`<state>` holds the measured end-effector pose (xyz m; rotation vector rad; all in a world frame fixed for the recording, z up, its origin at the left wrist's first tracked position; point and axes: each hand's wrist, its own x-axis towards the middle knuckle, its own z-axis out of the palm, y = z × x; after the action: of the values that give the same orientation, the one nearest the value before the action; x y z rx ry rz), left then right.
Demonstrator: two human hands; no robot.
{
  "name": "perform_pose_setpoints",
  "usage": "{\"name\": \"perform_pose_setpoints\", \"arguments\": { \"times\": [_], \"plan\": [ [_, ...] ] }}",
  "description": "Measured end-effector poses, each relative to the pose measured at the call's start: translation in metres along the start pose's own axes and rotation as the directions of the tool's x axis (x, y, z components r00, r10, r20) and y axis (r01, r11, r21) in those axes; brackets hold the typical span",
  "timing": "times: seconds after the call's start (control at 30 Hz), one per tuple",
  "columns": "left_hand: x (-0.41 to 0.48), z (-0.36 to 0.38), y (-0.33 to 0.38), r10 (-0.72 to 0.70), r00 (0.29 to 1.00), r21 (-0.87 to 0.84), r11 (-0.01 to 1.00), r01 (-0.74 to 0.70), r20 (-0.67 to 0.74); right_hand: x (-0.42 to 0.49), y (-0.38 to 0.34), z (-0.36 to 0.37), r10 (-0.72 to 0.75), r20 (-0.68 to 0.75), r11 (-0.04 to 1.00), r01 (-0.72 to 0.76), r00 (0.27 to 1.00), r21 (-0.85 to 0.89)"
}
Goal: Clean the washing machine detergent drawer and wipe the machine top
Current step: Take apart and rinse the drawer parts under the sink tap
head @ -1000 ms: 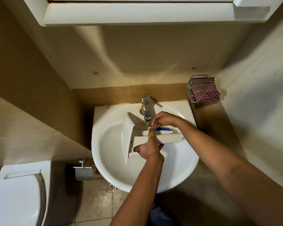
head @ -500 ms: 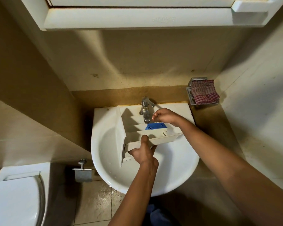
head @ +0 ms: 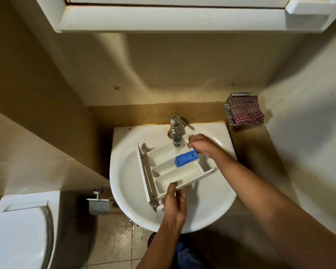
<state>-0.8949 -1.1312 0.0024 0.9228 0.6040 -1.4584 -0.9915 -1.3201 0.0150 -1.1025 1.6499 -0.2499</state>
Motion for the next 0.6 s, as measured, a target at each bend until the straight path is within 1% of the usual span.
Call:
{"name": "perform_pose_setpoints", "arguments": {
  "times": [0.07, 0.17, 0.3, 0.37, 0.5, 0.6],
  "plan": [
    [-0.001, -0.007, -0.001, -0.065, 0.998, -0.046, 0.997, 0.066, 0.018, -0.002, 0.003, 0.001, 0.054, 0.039, 0.990, -0.059, 0.998, 0.131],
    [-0.001, -0.014, -0.001, -0.121, 0.992, -0.044, 0.992, 0.122, 0.039, -0.002, 0.006, 0.003, 0.045, 0.060, 0.979, -0.056, 0.997, 0.198],
    [0.001, -0.016, 0.002, -0.141, 0.989, -0.011, 0.990, 0.141, 0.046, -0.002, 0.014, 0.006, 0.027, -0.003, 0.991, -0.027, 1.000, 0.133],
    [0.003, -0.017, 0.003, -0.139, 0.989, -0.005, 0.990, 0.139, 0.047, -0.006, 0.017, 0.005, 0.030, -0.003, 0.994, -0.029, 1.000, 0.104],
    [0.007, -0.020, 0.006, -0.086, 0.996, 0.024, 0.996, 0.085, 0.022, -0.013, 0.020, 0.009, 0.059, 0.071, 0.972, -0.073, 0.996, 0.222],
    [0.008, -0.021, 0.012, -0.068, 0.997, 0.034, 0.997, 0.067, 0.029, -0.015, 0.021, 0.013, 0.037, 0.032, 0.971, -0.043, 0.999, 0.233]
  ]
}}
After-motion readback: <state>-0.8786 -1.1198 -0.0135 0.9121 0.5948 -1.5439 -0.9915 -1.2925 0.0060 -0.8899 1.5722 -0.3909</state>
